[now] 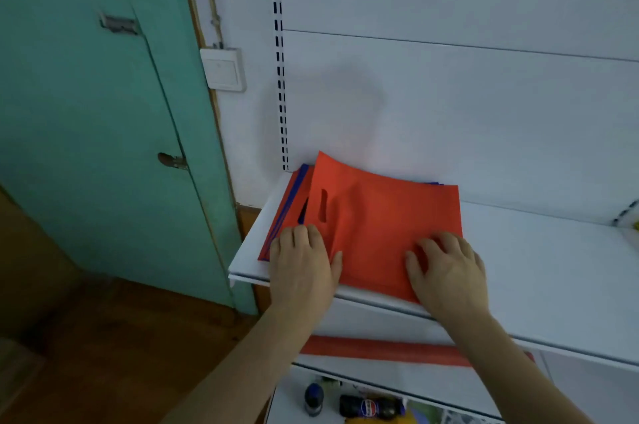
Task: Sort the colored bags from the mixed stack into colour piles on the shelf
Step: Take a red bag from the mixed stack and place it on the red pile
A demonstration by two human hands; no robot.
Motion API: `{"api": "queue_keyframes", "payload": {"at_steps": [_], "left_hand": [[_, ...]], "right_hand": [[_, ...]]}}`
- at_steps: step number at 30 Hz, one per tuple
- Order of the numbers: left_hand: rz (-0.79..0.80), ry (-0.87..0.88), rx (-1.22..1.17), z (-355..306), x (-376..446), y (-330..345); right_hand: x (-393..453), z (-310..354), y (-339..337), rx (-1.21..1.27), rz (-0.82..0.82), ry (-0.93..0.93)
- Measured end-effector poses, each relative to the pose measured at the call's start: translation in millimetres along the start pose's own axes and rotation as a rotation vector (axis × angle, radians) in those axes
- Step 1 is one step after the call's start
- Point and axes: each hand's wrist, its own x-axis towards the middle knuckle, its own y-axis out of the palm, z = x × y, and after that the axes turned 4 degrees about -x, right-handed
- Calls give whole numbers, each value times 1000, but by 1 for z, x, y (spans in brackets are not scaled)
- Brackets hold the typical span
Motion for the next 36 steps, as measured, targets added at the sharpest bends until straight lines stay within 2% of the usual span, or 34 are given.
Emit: {"api": "queue_keyframes", "payload": {"at_steps": [4, 8, 14, 18, 22, 25, 27, 29, 34, 36], "left_hand": [[52, -36, 54, 6, 4, 0], [51, 9, 51, -5, 4, 1], [3, 83, -86, -14, -4, 10], [-38, 142, -174, -15, -1, 7], [-153, 221, -274, -15, 1, -4], [-238, 206, -549, -10, 8, -11], [-287, 173, -728, -5, 14, -15], [-280, 107, -798, 0, 22, -17], [11, -160, -1213, 13, 38, -21], [18, -186, -1309, 17, 41, -22]], "right_hand": [[-3, -3, -10, -53, 93, 187], [0, -4, -16, -36, 144, 302], [12, -20, -25, 462, 75, 440], [22, -32, -35, 579, 38, 541], [29, -40, -37, 487, 117, 510], [30, -45, -36, 401, 142, 439], [29, -49, -34, 354, 57, 392], [28, -50, -32, 370, -45, 363], [24, -49, -33, 521, -262, 306], [23, -50, -39, 557, -335, 274]]}}
